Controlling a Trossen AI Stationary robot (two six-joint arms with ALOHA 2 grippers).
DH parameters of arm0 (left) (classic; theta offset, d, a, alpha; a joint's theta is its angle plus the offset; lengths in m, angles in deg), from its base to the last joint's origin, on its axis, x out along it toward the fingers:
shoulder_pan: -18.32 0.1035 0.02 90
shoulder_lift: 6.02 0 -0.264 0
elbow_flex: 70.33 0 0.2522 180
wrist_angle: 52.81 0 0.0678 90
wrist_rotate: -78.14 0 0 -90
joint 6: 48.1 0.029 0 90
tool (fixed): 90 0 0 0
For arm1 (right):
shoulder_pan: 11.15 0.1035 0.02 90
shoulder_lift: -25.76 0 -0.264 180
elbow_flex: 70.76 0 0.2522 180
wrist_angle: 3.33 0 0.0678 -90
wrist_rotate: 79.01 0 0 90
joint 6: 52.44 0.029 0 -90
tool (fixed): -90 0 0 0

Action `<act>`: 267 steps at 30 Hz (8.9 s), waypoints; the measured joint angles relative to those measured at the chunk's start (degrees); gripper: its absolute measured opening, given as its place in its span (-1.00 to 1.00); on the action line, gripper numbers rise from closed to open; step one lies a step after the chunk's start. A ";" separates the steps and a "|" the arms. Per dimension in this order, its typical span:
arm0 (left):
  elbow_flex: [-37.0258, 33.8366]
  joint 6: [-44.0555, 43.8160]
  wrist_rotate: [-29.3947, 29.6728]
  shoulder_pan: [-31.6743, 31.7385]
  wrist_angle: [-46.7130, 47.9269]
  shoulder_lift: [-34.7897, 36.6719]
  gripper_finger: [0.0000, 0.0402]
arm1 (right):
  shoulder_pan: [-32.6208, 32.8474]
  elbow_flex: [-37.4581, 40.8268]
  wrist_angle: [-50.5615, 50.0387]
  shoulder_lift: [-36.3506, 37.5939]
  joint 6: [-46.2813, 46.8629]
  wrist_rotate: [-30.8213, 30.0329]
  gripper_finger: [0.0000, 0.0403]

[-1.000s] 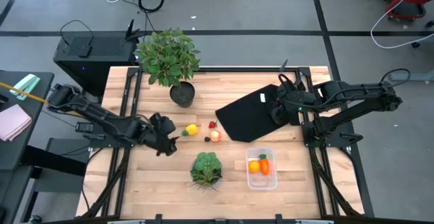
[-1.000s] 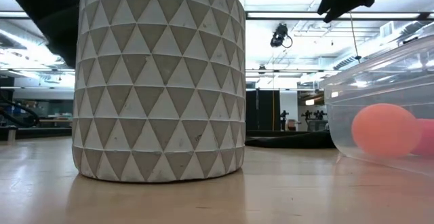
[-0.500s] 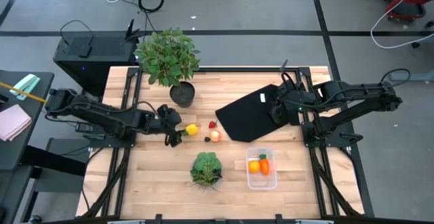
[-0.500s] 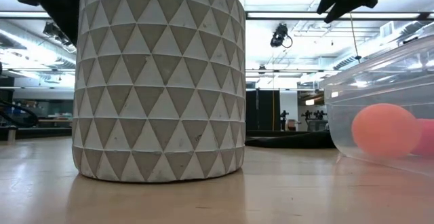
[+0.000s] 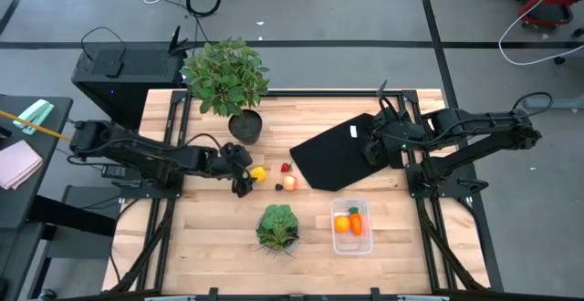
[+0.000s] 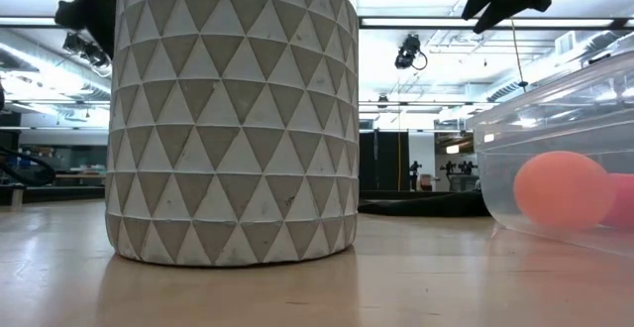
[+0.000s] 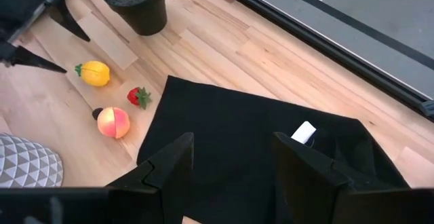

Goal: Pick and placing Produce into tupperware
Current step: Put the pineapple into the transparent bin, then put the blackberry into the transparent bin

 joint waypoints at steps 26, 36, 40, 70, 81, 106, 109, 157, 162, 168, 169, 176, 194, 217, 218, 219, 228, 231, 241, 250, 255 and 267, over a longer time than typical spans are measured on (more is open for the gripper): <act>0.03 -0.42 -2.58 0.20 -11.60 -14.70 0.80 | 0.00 0.00 0.29 0.01 -0.44 -0.01 0.02; 0.03 0.80 -1.96 0.24 -12.55 -14.98 0.65 | 0.00 0.00 0.51 0.02 -0.62 -0.01 0.02; 0.03 1.11 -1.27 0.26 -12.46 -15.14 0.53 | -0.02 0.00 0.59 0.02 -0.61 -0.02 0.02; 5.05 2.09 -1.03 0.24 -12.98 -15.14 0.15 | -0.02 0.00 0.58 0.02 -0.66 -0.03 0.02; 16.91 10.16 -1.01 0.24 -11.85 -15.14 0.14 | -0.02 0.00 0.57 0.02 -1.45 -0.03 0.02; 46.20 19.18 -2.16 -8.11 -12.73 -25.99 0.13 | -4.71 0.00 0.70 0.02 -10.48 -0.07 0.02; 51.62 19.09 -2.01 -9.31 -12.70 -31.34 0.13 | -5.80 0.00 0.73 0.02 -11.67 -0.05 0.02; 70.82 4.83 -17.49 -9.26 -14.88 -55.29 0.15 | -11.02 0.00 -0.45 0.24 -18.73 1.07 0.02; 70.85 2.49 -19.94 -9.09 -16.22 -57.26 0.14 | -11.02 0.00 -0.43 0.24 -18.52 1.07 0.02; 70.79 3.40 -19.92 -9.07 -15.77 -58.06 0.16 | -11.02 0.00 -0.41 0.24 -18.10 1.11 0.02; 70.83 4.04 -19.91 -9.06 -15.78 -58.05 0.16 | -11.02 0.00 -0.39 0.24 -18.10 1.11 0.02; 70.81 3.04 -20.94 -8.85 -15.40 -58.02 0.18 | -10.99 0.00 -0.28 0.24 -18.03 1.11 0.02; 70.65 5.47 -20.20 -8.85 -9.61 -57.96 0.32 | -11.00 0.00 0.79 0.24 -18.02 1.24 0.02; 84.81 13.01 -18.79 -7.15 -0.77 -57.87 0.20 | -11.00 0.00 0.60 0.24 -18.74 2.69 0.02; 86.76 14.49 -18.10 -7.24 3.83 -57.87 0.19 | -11.02 0.00 0.49 0.30 -18.93 3.05 0.02; 88.58 16.09 -17.28 -7.43 8.32 -57.87 0.18 | -10.99 0.02 0.42 0.41 -19.29 3.51 0.02; 94.32 16.93 -8.48 -9.38 16.68 -56.06 0.07 | -10.99 0.02 0.38 3.33 -20.21 2.87 0.02; 94.48 16.64 -6.37 -9.61 5.69 -54.54 0.00 | -10.99 0.02 0.10 4.85 -20.13 2.38 0.02; 93.24 6.40 -16.33 -6.57 -38.52 -52.89 -0.14 | -10.99 0.02 -0.14 8.11 -19.58 1.42 0.02; 80.99 2.71 -17.05 -5.05 -86.24 -52.51 -0.15 | -10.99 0.02 -0.13 8.28 -19.55 1.48 0.02; 70.75 3.42 -12.03 -3.73 -99.24 -50.93 -0.15 | -10.99 0.02 -0.25 8.31 -18.12 2.38 0.02; 36.74 20.58 -1.92 -6.52 -103.29 -30.11 -0.15 | -11.02 0.02 -0.99 8.17 -16.95 2.73 0.02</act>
